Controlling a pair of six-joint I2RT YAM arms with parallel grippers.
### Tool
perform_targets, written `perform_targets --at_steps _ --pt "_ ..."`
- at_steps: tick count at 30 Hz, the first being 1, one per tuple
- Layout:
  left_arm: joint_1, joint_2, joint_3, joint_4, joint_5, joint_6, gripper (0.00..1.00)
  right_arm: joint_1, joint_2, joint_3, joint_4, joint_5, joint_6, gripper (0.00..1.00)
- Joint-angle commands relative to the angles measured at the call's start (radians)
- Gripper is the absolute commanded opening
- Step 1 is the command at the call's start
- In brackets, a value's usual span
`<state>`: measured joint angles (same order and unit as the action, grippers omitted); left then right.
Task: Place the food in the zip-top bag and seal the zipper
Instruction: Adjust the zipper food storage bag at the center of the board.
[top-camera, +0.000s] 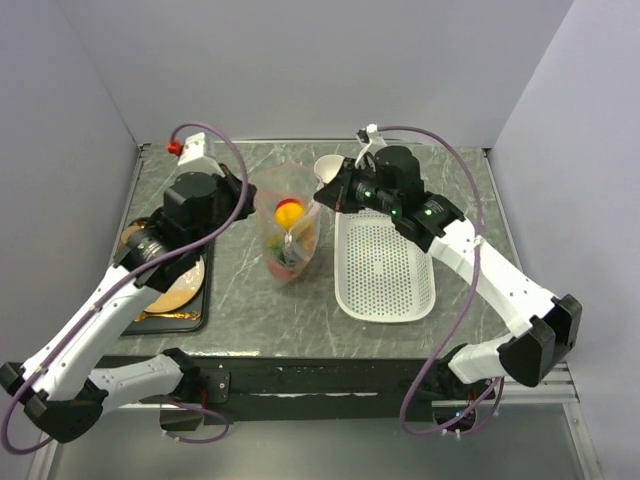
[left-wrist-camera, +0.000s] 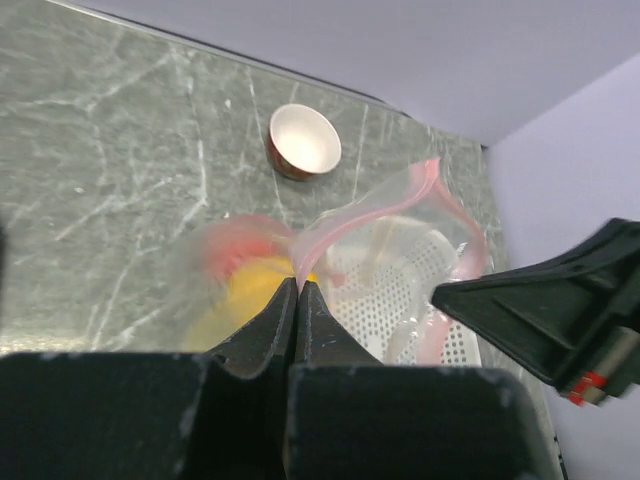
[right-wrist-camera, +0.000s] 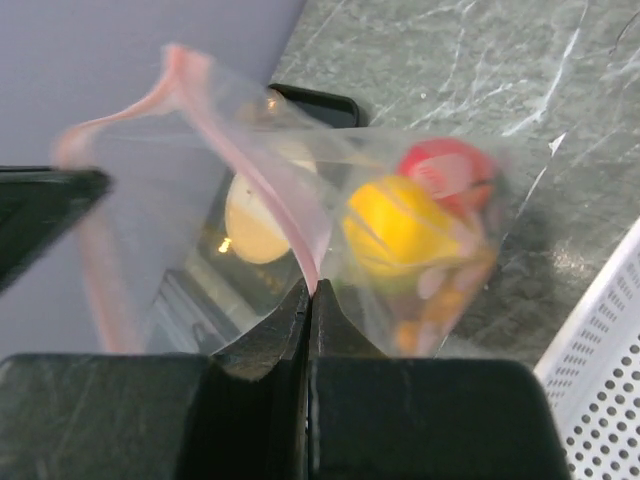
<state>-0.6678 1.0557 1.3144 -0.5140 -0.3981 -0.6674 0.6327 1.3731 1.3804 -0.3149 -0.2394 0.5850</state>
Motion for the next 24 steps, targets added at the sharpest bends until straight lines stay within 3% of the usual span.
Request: perform_targets --at_steps 1,6,10,14,18,21,22,24 --pt "0.008 -0.031 0.055 -0.012 -0.071 0.032 0.01 0.010 0.075 0.054 -0.012 -0.049 -0.008 0.00" --pt "0.013 -0.011 0.046 -0.015 -0.073 0.071 0.03 0.013 0.103 0.042 0.016 -0.055 0.013 0.00" --pt "0.020 0.068 0.016 -0.021 0.046 0.058 0.01 0.012 0.110 -0.030 0.017 -0.018 0.021 0.00" --pt "0.020 0.128 -0.072 0.072 0.244 0.014 0.01 0.012 0.122 -0.105 0.030 0.003 0.042 0.00" --pt "0.020 0.207 -0.132 0.129 0.350 -0.026 0.01 0.012 0.113 -0.177 0.016 0.043 0.062 0.00" --pt "0.020 0.230 -0.139 0.161 0.383 -0.032 0.01 0.012 0.080 -0.231 -0.001 0.121 0.082 0.08" --pt "0.020 0.233 -0.139 0.164 0.384 -0.031 0.01 0.012 0.060 -0.241 -0.009 0.144 0.088 0.17" --pt "0.020 0.243 -0.130 0.169 0.390 -0.024 0.01 0.007 0.040 -0.267 -0.036 0.219 0.093 0.46"
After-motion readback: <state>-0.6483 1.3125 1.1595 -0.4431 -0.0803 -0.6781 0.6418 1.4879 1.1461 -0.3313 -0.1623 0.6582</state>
